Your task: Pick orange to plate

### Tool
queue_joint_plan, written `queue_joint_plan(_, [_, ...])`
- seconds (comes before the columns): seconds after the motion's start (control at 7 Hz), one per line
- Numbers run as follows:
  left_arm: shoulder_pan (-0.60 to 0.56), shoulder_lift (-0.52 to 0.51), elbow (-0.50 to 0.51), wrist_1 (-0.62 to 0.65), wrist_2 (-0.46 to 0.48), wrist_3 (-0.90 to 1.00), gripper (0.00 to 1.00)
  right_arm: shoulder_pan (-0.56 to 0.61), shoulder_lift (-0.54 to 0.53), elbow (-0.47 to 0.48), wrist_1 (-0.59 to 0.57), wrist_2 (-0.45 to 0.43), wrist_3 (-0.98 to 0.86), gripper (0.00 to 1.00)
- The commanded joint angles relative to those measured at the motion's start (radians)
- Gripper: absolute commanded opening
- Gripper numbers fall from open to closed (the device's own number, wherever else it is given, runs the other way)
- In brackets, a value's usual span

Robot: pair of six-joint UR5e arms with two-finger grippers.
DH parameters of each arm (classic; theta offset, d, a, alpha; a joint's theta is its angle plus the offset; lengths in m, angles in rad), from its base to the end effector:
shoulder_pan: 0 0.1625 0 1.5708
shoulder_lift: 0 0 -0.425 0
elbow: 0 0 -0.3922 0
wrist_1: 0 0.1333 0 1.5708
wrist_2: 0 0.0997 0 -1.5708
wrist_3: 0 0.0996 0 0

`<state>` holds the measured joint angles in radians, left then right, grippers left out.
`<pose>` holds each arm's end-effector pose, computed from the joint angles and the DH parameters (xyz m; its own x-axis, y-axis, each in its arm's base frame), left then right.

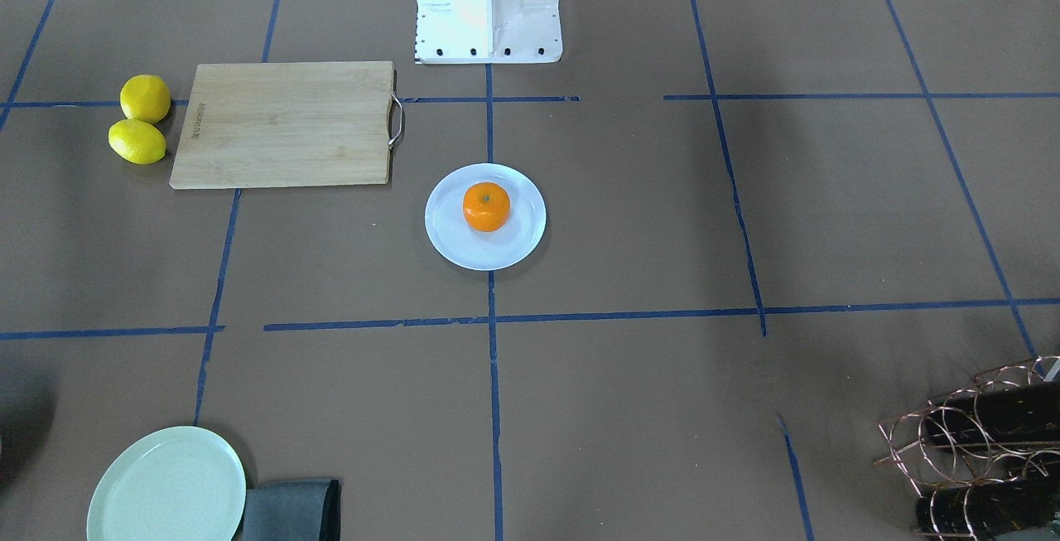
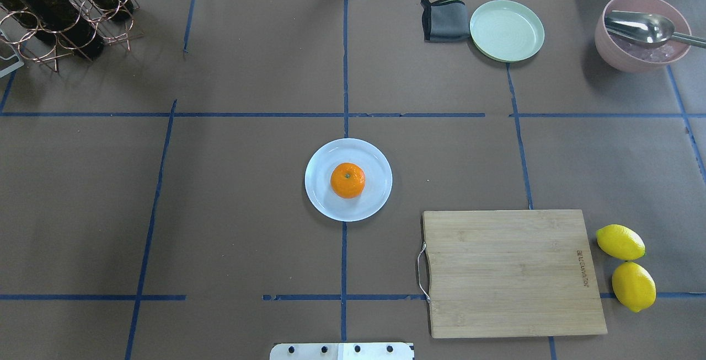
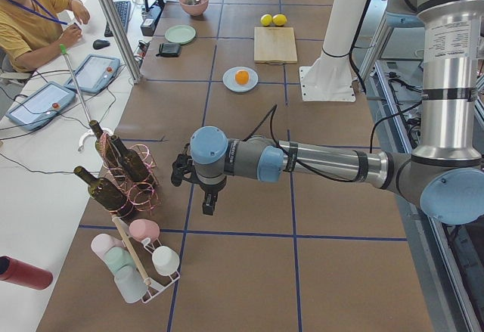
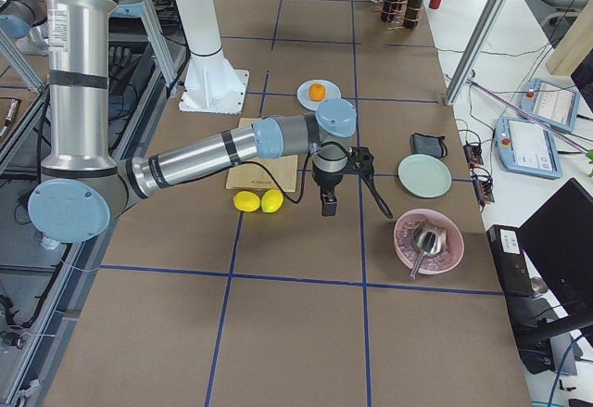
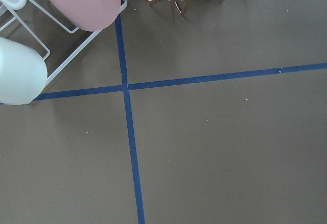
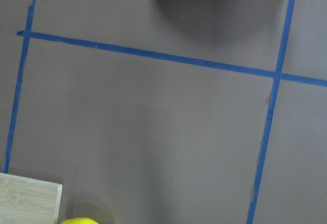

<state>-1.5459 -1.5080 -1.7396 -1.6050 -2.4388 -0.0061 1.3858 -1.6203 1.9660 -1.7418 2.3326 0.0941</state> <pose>-0.0456 -0.4723 0.5950 0.6436 0.1167 -0.7564 -0.0207 0.9906 0.1351 -0.0209 -0.4627 0.5077 0.7032 -0.1590 0.6930 0.1156 0.9873 0.1092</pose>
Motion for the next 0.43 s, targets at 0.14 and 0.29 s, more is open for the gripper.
queue_joint_plan(0.14, [0.001, -0.037, 0.028, 0.056, 0.058, 0.002, 1.0, 0.021, 0.007, -0.059, 0.005, -0.002, -0.013, 1.0])
queue_joint_plan(0.29, [0.001, -0.04, 0.034, 0.056, 0.057, 0.002, 1.0, 0.028, 0.007, -0.073, 0.004, 0.002, -0.045, 1.0])
